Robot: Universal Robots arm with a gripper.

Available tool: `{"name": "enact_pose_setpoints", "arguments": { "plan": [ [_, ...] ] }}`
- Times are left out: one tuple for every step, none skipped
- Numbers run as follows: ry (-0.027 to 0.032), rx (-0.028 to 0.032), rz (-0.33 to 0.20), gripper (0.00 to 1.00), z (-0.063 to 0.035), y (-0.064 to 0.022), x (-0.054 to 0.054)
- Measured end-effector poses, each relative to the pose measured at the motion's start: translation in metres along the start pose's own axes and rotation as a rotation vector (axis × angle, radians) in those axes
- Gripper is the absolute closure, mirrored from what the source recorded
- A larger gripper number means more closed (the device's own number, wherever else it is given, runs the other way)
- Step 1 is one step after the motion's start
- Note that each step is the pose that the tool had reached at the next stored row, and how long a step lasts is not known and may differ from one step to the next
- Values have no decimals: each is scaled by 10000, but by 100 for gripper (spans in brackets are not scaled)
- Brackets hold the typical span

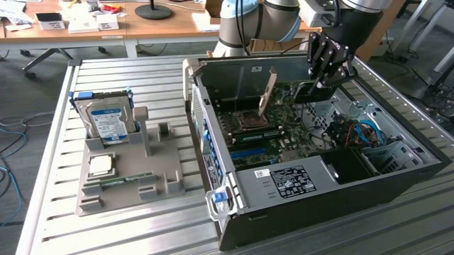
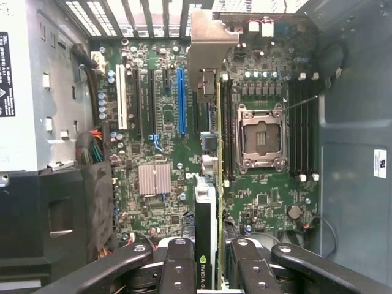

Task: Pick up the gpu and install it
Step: 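Insert the gpu into the slot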

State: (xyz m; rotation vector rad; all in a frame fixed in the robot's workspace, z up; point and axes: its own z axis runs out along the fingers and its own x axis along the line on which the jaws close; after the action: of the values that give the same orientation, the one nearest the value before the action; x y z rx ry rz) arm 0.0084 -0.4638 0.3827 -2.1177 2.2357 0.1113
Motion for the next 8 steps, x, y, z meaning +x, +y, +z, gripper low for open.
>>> {"name": "enact_pose_setpoints", "arguments": {
  "plan": [
    [2,-1,-9,73,5,6,2],
    [7,-2,-16,73,8,10,3],
    [14,-3,-19,73,10,11,3],
    [17,-2,-20,73,10,11,3],
    [17,-2,-20,73,10,11,4],
    [17,-2,-20,73,10,11,4],
    [17,-2,-19,73,10,11,4],
    [15,-2,-19,73,11,11,4]
  ]
}}
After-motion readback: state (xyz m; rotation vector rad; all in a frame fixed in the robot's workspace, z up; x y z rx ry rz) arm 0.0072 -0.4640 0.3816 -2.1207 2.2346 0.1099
